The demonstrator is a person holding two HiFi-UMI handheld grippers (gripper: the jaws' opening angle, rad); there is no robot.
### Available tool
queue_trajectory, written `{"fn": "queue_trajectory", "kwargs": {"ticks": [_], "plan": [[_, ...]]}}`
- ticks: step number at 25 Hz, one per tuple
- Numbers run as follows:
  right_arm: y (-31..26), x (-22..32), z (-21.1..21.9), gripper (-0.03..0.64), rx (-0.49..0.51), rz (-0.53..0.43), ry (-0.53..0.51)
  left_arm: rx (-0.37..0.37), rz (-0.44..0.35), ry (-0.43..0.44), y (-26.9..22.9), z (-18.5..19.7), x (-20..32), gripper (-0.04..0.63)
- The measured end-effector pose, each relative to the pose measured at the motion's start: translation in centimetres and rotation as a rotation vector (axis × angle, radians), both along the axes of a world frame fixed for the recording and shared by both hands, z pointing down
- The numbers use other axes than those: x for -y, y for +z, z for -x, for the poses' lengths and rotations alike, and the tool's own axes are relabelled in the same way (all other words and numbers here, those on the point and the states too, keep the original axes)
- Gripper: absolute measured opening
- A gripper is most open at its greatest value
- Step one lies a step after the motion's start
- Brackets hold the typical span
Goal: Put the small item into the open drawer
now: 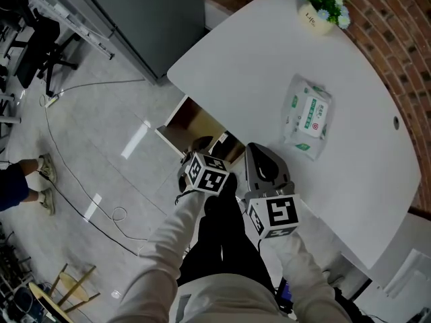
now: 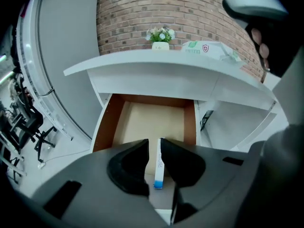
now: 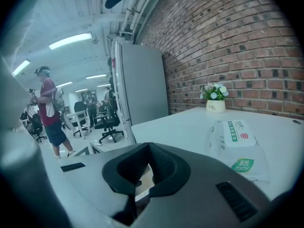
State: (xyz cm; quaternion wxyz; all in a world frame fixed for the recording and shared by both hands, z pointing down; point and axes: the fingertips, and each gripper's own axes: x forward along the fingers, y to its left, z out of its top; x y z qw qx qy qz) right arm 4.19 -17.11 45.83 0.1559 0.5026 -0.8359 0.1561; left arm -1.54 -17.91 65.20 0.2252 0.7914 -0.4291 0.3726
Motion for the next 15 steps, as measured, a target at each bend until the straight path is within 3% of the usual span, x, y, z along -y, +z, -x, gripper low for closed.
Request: {"fn": "queue_trajectory", "kwargs": {"ticks": [15], "plan": [[-2.6, -2.2, -0.3, 0.026, 0.005, -0.038, 0.015, -0.109, -0.173, -0.030, -10.6, 1.0, -1.2, 0.060]]}}
